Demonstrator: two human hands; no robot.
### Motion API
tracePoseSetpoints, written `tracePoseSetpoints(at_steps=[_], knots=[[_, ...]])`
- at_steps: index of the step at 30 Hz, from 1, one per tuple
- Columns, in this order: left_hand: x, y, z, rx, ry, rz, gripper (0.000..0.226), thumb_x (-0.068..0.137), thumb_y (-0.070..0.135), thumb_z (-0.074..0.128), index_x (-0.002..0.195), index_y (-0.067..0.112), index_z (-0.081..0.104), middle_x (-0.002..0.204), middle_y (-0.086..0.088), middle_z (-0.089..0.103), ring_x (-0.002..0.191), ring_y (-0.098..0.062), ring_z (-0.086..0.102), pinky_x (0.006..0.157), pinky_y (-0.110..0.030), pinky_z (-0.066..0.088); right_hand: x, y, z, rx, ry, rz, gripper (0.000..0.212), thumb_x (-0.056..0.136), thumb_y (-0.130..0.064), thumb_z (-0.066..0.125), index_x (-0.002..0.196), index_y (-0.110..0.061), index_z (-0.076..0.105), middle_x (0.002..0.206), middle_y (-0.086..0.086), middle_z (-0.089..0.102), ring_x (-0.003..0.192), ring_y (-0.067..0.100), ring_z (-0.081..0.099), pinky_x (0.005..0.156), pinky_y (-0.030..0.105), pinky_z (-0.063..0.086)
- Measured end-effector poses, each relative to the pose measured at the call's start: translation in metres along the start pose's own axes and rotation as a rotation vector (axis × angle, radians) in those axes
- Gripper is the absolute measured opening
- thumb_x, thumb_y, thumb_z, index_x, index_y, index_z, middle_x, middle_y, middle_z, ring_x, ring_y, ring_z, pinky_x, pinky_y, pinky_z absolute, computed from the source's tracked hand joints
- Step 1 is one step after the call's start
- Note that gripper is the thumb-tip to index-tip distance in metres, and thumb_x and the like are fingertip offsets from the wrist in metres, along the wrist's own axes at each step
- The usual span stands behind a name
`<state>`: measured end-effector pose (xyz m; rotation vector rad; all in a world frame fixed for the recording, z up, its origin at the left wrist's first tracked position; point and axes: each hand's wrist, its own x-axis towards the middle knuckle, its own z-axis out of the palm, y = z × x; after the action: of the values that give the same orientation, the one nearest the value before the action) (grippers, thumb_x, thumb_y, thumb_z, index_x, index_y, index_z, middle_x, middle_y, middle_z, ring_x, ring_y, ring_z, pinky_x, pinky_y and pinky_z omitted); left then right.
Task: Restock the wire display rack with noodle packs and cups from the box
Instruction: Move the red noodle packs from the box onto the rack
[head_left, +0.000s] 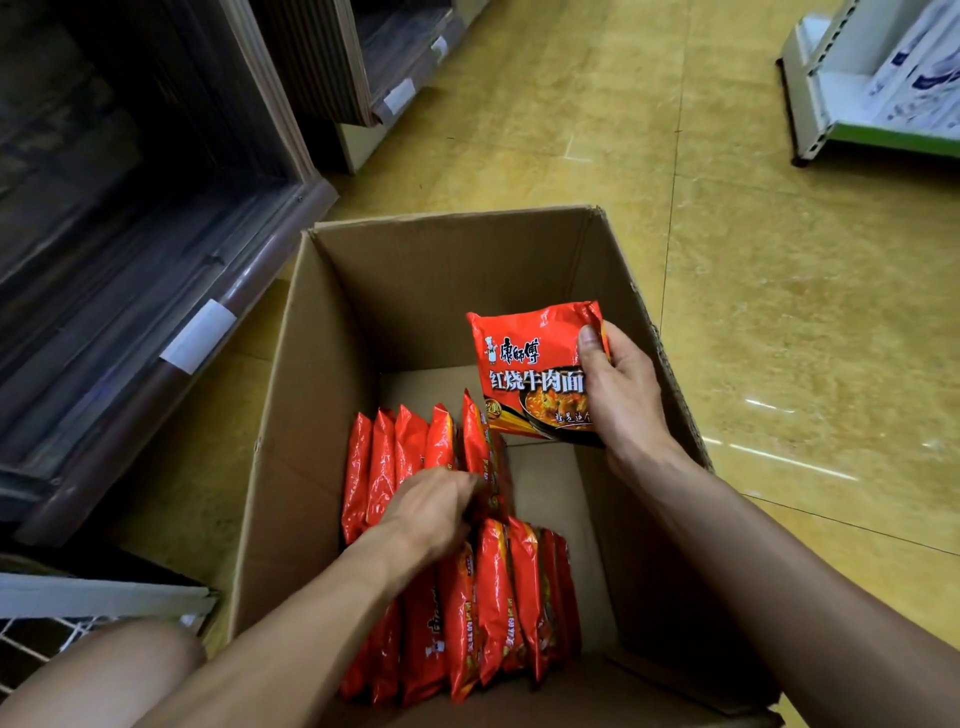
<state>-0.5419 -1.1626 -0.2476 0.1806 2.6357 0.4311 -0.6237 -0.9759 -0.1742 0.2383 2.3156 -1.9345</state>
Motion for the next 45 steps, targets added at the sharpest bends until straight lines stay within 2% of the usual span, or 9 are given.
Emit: tracePoseSetpoints(at_steps=[6,11,18,23,29,35,38,42,45], knots=[[0.004,-0.003,-0.015,-0.057,0.172,0.115,0.025,0.085,0.012,0.073,0.106,0.024,0.068,0.101,0.003,0.073,0.097,-0.021,0.068,0.081,-0.036,0.054,-0.001,0.002,0.000,-0.003,-0.006,0.002,0.022,0.105,-0.043,0.045,0.112,-0.032,0.063,0.101,-0.002,0.075,0.090,0.012,0.075,0.085,0.042,0.062],[0.002,0.002,-0.043,-0.171,0.293,0.076,0.015,0.086,0.033,0.078,0.096,0.026,0.072,0.088,0.006,0.074,0.087,-0.013,0.069,0.077,-0.029,0.051,-0.001,0.004,0.001,-0.019,-0.003,0.013,0.027,0.105,-0.042,0.047,0.118,-0.027,0.064,0.101,-0.001,0.076,0.091,0.014,0.075,0.086,0.044,0.062],[0.001,0.000,-0.081,-0.424,0.491,0.112,0.012,0.083,0.034,0.080,0.084,0.027,0.070,0.087,0.014,0.061,0.090,-0.009,0.056,0.081,-0.033,0.046,-0.002,0.007,0.001,-0.078,-0.030,0.011,0.028,0.105,-0.042,0.047,0.121,-0.028,0.065,0.102,-0.002,0.076,0.093,0.013,0.074,0.087,0.045,0.061],[0.005,0.002,-0.085,-0.603,0.485,0.190,0.014,0.084,0.039,0.078,0.084,0.030,0.067,0.100,0.018,0.061,0.105,-0.010,0.061,0.095,-0.038,0.049,-0.007,0.008,0.002,-0.104,-0.099,0.028,0.021,0.106,-0.038,0.048,0.099,-0.037,0.068,0.094,-0.006,0.078,0.089,0.010,0.074,0.089,0.043,0.060],[0.005,0.008,-0.084,-0.676,0.415,0.171,0.014,0.087,0.036,0.076,0.082,0.027,0.066,0.078,0.013,0.064,0.080,-0.007,0.060,0.079,-0.039,0.051,-0.010,0.003,0.005,-0.123,-0.193,0.062,0.025,0.105,-0.038,0.048,0.104,-0.029,0.071,0.090,-0.004,0.078,0.083,0.010,0.075,0.080,0.031,0.059],[0.004,0.011,-0.085,-0.697,0.423,0.159,0.015,0.089,0.037,0.074,0.081,0.027,0.066,0.075,0.013,0.060,0.074,-0.001,0.055,0.069,-0.022,0.044,-0.013,0.004,0.005,-0.135,-0.240,0.115,0.025,0.105,-0.038,0.049,0.108,-0.027,0.071,0.091,-0.001,0.078,0.085,0.013,0.075,0.080,0.031,0.059],[0.004,0.013,-0.085,-0.692,0.456,0.165,0.014,0.089,0.036,0.074,0.081,0.029,0.065,0.084,0.010,0.062,0.080,-0.003,0.057,0.074,-0.023,0.045,-0.013,0.004,0.004,-0.130,-0.251,0.123,0.025,0.104,-0.038,0.050,0.107,-0.026,0.072,0.091,0.000,0.078,0.086,0.015,0.076,0.085,0.037,0.059],[0.004,0.013,-0.083,-0.724,0.459,0.176,0.013,0.087,0.046,0.069,0.084,0.034,0.064,0.115,0.016,0.060,0.109,-0.004,0.059,0.090,-0.037,0.052,-0.014,0.003,0.005,-0.149,-0.265,0.109,0.026,0.104,-0.040,0.051,0.105,-0.025,0.073,0.091,0.001,0.078,0.087,0.017,0.075,0.087,0.042,0.059],[0.003,0.014,-0.083,-0.725,0.442,0.147,0.013,0.092,0.040,0.070,0.087,0.030,0.064,0.123,0.013,0.060,0.110,0.000,0.060,0.093,-0.040,0.053,-0.015,0.002,0.007,-0.153,-0.273,0.096,0.027,0.103,-0.042,0.053,0.103,-0.025,0.074,0.089,0.000,0.078,0.086,0.017,0.075,0.086,0.043,0.058]])
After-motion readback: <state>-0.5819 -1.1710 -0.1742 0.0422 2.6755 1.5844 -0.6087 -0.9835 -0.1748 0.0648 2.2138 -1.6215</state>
